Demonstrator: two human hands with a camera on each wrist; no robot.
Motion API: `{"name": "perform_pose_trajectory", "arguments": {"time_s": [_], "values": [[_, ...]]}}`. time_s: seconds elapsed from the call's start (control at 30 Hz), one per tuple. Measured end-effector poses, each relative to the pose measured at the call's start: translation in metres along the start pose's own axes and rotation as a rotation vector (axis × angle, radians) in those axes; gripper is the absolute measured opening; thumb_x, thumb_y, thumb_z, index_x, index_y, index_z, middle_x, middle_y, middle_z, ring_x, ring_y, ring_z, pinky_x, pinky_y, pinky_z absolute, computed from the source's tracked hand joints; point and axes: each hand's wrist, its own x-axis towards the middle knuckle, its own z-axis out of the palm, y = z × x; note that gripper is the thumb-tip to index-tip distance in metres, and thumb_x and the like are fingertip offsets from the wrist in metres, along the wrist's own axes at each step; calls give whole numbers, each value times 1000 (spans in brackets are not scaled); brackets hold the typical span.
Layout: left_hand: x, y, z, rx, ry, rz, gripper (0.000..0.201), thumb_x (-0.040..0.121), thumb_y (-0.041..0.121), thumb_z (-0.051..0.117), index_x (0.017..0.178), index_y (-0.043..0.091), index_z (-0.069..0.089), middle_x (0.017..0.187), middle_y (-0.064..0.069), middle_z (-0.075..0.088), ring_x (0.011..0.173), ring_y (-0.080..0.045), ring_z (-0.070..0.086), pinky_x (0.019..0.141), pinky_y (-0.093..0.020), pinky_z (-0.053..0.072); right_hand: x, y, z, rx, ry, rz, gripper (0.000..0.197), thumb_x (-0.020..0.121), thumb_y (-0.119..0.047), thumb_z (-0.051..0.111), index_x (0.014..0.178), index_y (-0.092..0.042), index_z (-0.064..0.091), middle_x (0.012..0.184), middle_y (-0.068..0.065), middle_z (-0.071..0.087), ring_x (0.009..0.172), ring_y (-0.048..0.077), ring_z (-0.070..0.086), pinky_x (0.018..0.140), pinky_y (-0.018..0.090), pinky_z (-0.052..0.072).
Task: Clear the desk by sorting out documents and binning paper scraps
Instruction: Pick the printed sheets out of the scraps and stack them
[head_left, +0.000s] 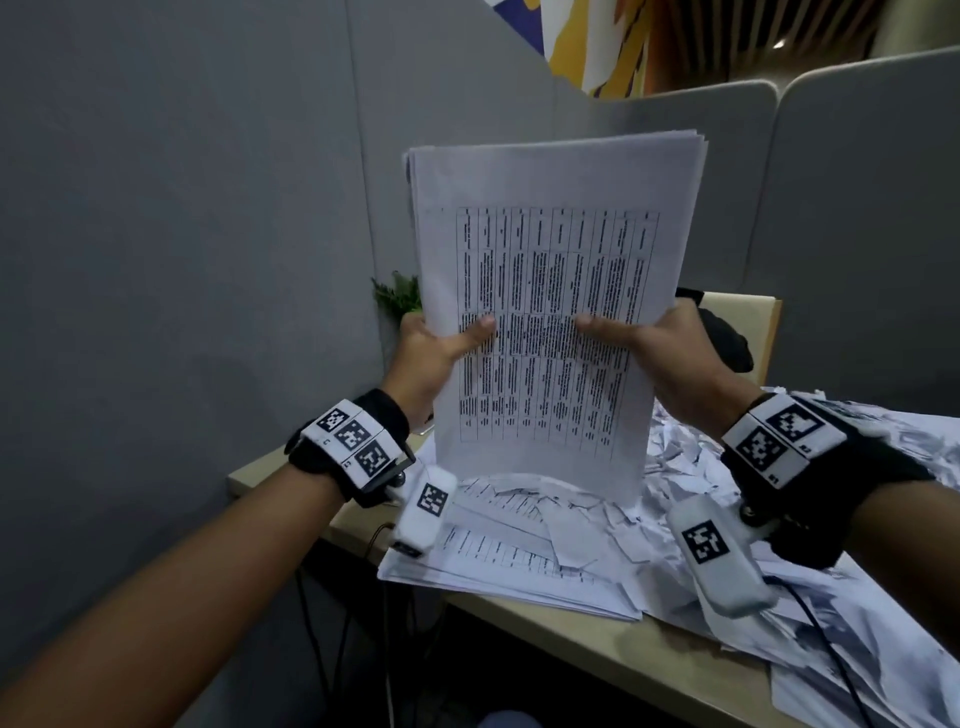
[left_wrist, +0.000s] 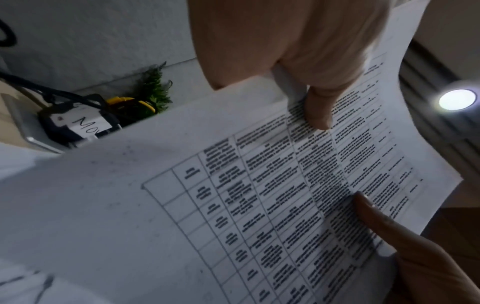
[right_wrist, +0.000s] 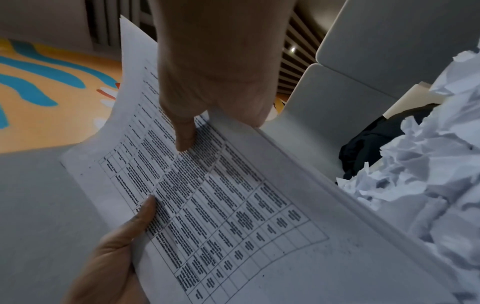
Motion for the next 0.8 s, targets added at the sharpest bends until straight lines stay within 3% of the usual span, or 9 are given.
{"name": "perform_pose_trajectory", "arguments": {"time_s": [0.07, 0.2, 0.23, 0.33, 0.37, 0.43, 0.5, 0.6, 0.8], "values": [[6, -11, -3, 4, -19, -16, 101, 56, 60, 85, 133, 10, 44, 133, -7, 57, 125, -25, 52, 109, -52, 37, 1, 4, 1, -8, 0, 17, 32, 79, -3, 73, 109, -2, 62, 104, 12, 73, 94, 28, 72, 78, 43, 59], [-8, -29, 0, 246, -125, -15, 26, 82, 37, 73, 99, 20, 61, 105, -6, 69, 93, -8, 63, 102, -38, 45, -9, 26, 0, -120, -12, 86, 22, 80, -3, 72, 101, -8, 66, 97, 7, 75, 90, 23, 73, 80, 43, 60], [-8, -30, -2, 268, -136, 3, 25, 85, 38, 70, 99, 18, 62, 108, -7, 66, 88, -6, 62, 98, -33, 47, -9, 28, -2, -144, 6, 71, 20, 81, -4, 72, 99, -10, 67, 96, 6, 75, 88, 21, 73, 79, 41, 60], [-1, -22, -8, 176, -272, 22, 64, 85, 62, 47, 119, 10, 63, 83, 3, 63, 73, -6, 64, 75, -19, 54, -3, 23, -9, -170, 110, -13, 22, 82, -8, 74, 103, -5, 68, 97, 8, 74, 87, 20, 73, 75, 34, 60], [6, -23, -9, 163, -294, -12, 70, 86, 67, 36, 121, 12, 63, 92, 0, 69, 77, -8, 68, 71, -20, 56, 1, 20, -12, -159, 154, -39, 23, 81, -8, 75, 104, -5, 68, 96, 7, 74, 87, 19, 73, 74, 33, 60], [21, -32, -12, 295, -239, -130, 57, 95, 59, 35, 103, 14, 69, 92, -6, 70, 75, -17, 68, 57, -27, 53, 8, 11, -20, -152, 221, -77, 23, 81, -8, 76, 103, -8, 69, 95, 5, 74, 85, 17, 73, 72, 32, 59], [34, -51, -19, 659, -295, -224, 30, 97, 33, 52, 81, 12, 65, 84, -11, 66, 63, -21, 59, 49, -26, 42, 12, 6, -30, -172, 257, -92, 20, 81, -7, 76, 100, -9, 69, 92, 3, 73, 82, 15, 73, 72, 32, 58], [38, -72, -24, 1244, -573, -227, 32, 92, 29, 58, 75, 3, 66, 79, -18, 67, 61, -22, 56, 54, -25, 43, 14, 6, -48, -242, 319, -84, 21, 80, -9, 77, 99, -5, 69, 81, 0, 72, 69, 10, 70, 67, 28, 56], [35, -79, -4, 1460, -664, -227, 47, 83, 49, 69, 67, 7, 56, 67, -5, 59, 61, -20, 55, 67, -31, 50, 9, 15, -66, -257, 345, -11, 28, 78, -13, 79, 102, -5, 67, 95, 9, 72, 85, 22, 72, 80, 42, 59]]}}
